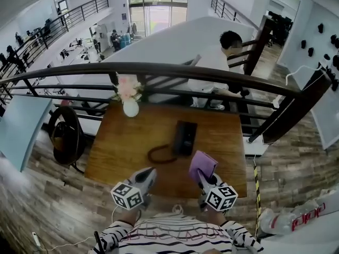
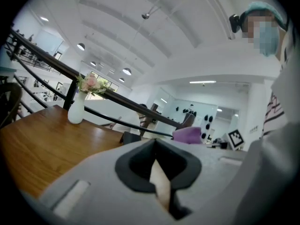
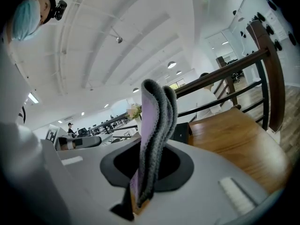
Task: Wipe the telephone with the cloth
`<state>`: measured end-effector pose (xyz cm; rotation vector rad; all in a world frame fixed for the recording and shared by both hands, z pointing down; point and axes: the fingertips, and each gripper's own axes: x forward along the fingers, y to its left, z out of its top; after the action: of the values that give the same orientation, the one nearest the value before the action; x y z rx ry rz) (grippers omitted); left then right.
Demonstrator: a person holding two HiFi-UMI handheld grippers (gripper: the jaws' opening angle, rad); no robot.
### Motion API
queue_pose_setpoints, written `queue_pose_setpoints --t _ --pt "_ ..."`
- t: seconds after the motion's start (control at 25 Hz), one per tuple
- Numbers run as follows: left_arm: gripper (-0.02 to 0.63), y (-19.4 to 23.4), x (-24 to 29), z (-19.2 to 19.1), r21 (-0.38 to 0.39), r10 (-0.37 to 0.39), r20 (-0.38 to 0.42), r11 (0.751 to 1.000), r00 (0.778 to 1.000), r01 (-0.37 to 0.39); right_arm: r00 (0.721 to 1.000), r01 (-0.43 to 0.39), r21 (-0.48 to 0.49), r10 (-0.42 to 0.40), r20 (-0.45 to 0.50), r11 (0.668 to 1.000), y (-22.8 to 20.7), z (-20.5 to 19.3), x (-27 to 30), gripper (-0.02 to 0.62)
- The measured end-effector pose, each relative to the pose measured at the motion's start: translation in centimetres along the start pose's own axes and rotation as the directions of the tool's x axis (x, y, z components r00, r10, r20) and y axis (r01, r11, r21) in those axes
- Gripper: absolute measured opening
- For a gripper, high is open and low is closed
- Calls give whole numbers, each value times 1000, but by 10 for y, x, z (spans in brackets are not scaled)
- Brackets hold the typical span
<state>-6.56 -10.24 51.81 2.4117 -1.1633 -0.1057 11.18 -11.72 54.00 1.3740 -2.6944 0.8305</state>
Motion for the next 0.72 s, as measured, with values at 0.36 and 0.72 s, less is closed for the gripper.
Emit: queue_pose_setpoints --t 0.36,0.72 --pt "2 2 52 -5 -27 52 2 998 999 -52 998 -53 -2 52 -45 999 -50 17 25 52" --pt "2 39 70 21 -26 10 -15 1000 1000 -10 999 -22 4 22 -36 1000 -47 31 72 52"
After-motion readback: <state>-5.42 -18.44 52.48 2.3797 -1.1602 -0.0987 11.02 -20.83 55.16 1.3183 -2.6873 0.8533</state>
